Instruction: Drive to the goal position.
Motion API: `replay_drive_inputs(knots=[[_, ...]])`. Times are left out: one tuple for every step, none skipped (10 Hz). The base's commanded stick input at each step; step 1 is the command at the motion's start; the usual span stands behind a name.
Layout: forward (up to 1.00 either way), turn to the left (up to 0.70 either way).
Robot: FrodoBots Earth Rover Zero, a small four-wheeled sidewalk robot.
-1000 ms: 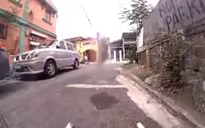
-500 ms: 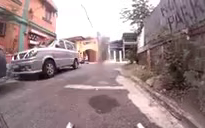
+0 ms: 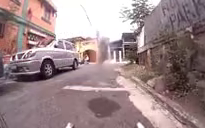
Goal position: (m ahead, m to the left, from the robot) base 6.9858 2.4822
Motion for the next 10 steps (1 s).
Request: replay_drive_inputs(knots=[[0.22,0.0],[0.21,0.0],[0.21,0.0],[0.22,0.0],[0.21,0.0],[0.21,0.0],[0.22,0.0],[0.22,0.0],[0.21,0.0],[0.21,0.0]])
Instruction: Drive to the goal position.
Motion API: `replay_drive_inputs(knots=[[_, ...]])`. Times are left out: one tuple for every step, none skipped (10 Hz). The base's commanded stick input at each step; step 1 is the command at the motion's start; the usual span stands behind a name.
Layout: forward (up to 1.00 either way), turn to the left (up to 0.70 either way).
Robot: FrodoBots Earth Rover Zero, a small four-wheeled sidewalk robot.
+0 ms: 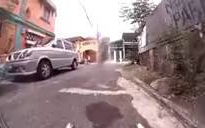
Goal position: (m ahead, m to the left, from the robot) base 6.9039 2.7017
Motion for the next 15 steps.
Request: replay_drive_inputs(knots=[[0.22,0.0],[0.22,0.0],[0.22,0.0],[0.22,0.0],[0.22,0.0],[0.22,0.0],[0.2,0.0],[0.2,0.0],[0.2,0.0],[0.21,0.0],[0.22,0.0],[0.22,0.0],[0.22,0.0],[0.22,0.0],[0.22,0.0]])
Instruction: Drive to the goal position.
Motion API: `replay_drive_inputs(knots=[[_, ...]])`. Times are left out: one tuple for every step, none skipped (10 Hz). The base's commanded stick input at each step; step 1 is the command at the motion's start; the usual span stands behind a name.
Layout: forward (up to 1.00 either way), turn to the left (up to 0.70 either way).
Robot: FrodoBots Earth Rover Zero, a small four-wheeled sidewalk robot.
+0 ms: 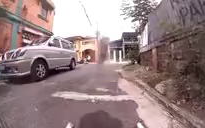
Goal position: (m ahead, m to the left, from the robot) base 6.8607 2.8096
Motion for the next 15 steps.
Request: replay_drive_inputs(knots=[[0.22,0.0],[0.22,0.0],[0.22,0.0],[0.22,0.0],[0.22,0.0],[0.22,0.0],[0.22,0.0],[0.22,0.0],[0.22,0.0],[0.22,0.0],[0.21,0.0],[0.2,0.0],[0.21,0.0],[0.21,0.0],[0.21,0.0]])
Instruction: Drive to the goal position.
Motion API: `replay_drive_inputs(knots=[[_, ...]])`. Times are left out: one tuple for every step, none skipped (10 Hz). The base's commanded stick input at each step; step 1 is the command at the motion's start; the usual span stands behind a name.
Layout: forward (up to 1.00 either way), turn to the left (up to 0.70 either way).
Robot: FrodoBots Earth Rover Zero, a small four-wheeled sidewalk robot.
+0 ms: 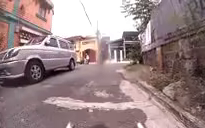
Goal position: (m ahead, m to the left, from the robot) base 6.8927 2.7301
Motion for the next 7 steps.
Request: replay_drive_inputs(knots=[[0.21,0.0],[0.21,0.0],[0.21,0.0],[0.21,0.0],[0.21,0.0],[0.21,0.0],[0.2,0.0]])
